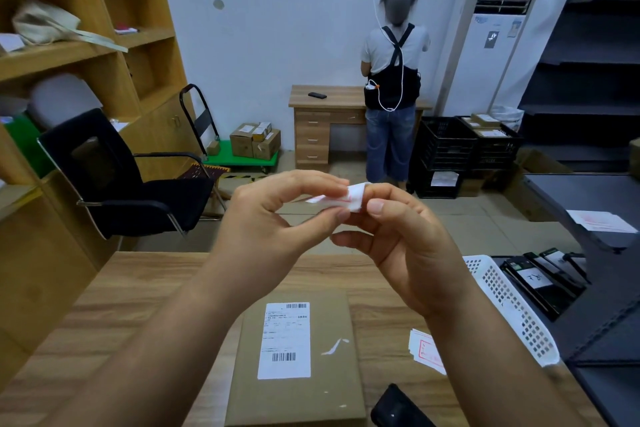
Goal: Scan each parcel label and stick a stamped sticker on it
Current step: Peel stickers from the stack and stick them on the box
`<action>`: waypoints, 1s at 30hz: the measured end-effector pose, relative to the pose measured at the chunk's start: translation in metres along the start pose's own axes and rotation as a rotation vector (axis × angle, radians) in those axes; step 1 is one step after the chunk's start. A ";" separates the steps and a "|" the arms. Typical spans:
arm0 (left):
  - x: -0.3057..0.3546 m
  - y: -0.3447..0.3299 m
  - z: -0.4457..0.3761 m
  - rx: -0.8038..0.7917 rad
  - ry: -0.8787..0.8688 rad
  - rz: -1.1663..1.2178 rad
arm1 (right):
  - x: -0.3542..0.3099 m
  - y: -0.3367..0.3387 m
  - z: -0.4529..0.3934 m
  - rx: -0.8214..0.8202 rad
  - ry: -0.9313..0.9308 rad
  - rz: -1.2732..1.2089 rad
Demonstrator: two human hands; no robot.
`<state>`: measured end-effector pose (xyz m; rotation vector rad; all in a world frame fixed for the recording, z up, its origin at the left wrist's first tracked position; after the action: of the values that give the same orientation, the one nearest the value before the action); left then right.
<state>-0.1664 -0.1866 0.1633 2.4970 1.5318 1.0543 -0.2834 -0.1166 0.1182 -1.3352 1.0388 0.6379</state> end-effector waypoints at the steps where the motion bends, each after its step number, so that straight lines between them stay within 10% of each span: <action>1: 0.000 0.001 0.000 -0.004 -0.006 -0.011 | -0.002 -0.001 0.001 0.002 0.005 0.013; 30: 0.022 -0.013 -0.007 -0.074 -0.057 -0.272 | -0.032 0.014 0.018 0.246 0.264 0.474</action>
<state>-0.1743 -0.1648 0.1761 2.1716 1.7187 0.9694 -0.3058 -0.0910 0.1385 -0.9764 1.6210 0.6641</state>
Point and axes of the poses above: each hand's wrist, its own z-axis away from the middle knuckle, its own y-axis out of the back of the hand, x = y × z, the point moved 8 cm from there along -z, towards the middle knuckle, and after that the axes turned 12 degrees about -y, right-handed, at the moved point
